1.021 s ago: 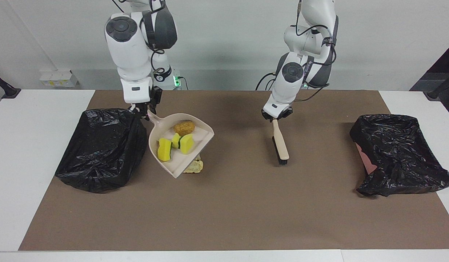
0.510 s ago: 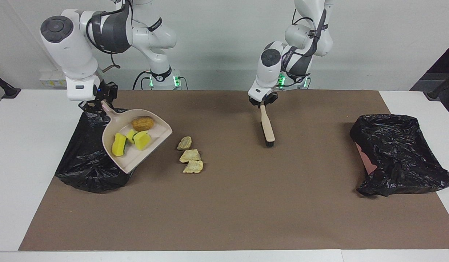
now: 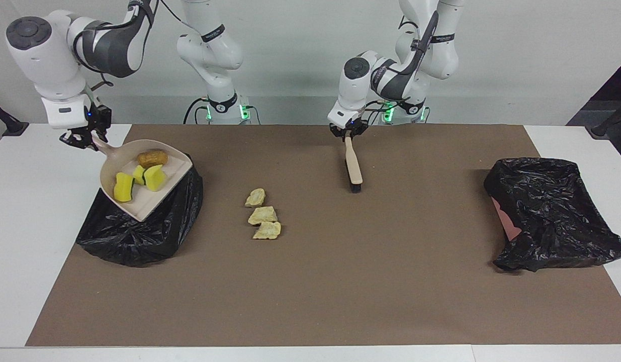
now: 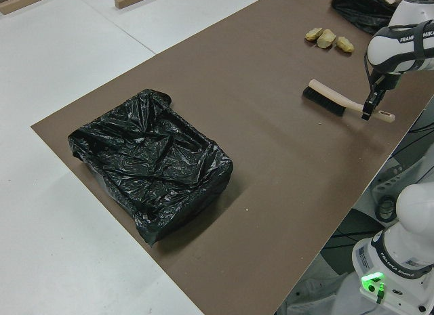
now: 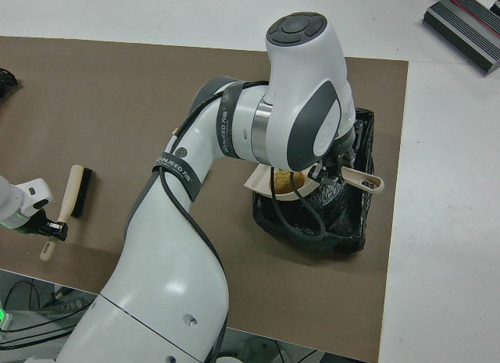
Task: Sweep and dump trash in bin
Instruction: 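Carry the loaded dustpan over the black bag with the right gripper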
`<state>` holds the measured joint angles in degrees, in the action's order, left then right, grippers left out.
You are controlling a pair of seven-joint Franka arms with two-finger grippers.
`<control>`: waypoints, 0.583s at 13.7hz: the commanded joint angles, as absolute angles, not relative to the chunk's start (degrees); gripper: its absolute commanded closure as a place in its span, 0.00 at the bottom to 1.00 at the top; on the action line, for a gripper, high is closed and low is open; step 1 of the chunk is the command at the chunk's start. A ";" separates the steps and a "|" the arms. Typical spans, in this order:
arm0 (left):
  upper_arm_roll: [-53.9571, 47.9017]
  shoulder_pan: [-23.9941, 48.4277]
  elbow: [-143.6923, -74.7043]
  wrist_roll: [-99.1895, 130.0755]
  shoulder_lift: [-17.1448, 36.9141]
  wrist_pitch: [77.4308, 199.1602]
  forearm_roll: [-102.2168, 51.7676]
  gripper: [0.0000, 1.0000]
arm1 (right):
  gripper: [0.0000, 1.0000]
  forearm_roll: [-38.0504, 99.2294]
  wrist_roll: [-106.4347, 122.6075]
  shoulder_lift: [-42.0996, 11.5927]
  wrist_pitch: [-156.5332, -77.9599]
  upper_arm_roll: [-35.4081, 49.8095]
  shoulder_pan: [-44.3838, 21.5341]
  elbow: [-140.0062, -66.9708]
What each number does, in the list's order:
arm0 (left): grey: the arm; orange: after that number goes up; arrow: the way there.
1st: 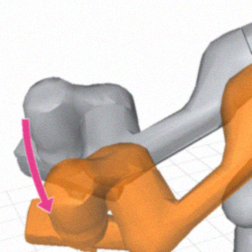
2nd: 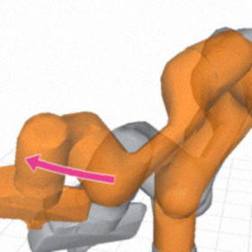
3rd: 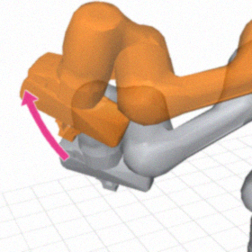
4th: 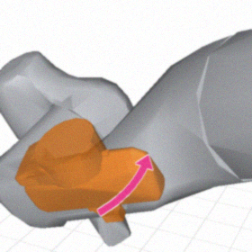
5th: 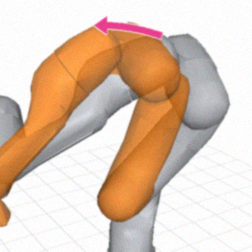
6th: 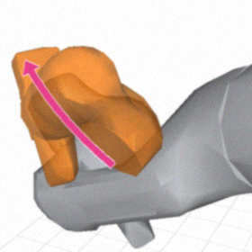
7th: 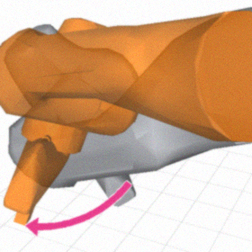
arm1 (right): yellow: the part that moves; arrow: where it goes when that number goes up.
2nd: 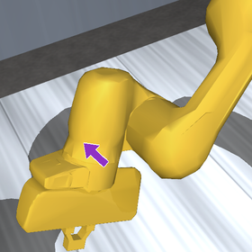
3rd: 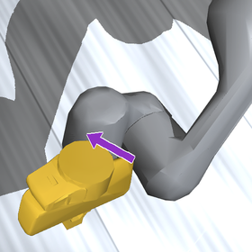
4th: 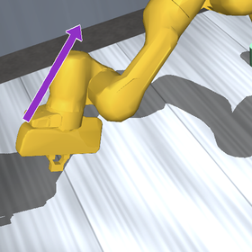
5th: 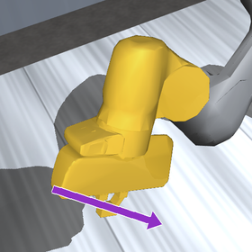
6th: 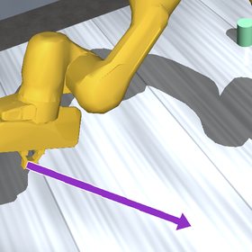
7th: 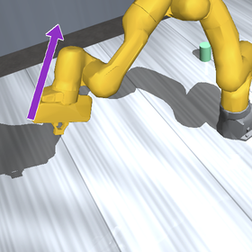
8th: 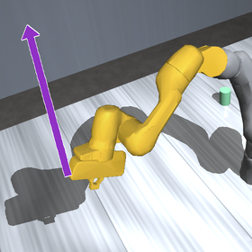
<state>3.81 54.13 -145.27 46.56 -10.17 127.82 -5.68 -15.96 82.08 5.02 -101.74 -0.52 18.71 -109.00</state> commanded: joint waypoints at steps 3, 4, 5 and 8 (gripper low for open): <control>4.83 55.55 -147.92 45.71 -11.34 129.64 -8.43 1.00 | 1.00 -27.92 86.22 6.60 -107.12 0.61 18.20 -111.36; 4.83 55.55 -147.83 45.36 -11.34 129.64 -8.61 0.97 | 1.00 -30.12 86.05 6.07 -108.27 0.70 17.50 -111.10; 4.92 55.46 -147.57 45.26 -10.90 129.46 -8.70 0.85 | 1.00 -30.67 85.96 5.28 -109.15 0.70 17.49 -110.83; 5.27 53.01 -143.63 42.29 -8.53 128.59 -8.61 0.16 | 1.00 -32.95 85.96 4.92 -109.34 0.79 16.27 -110.30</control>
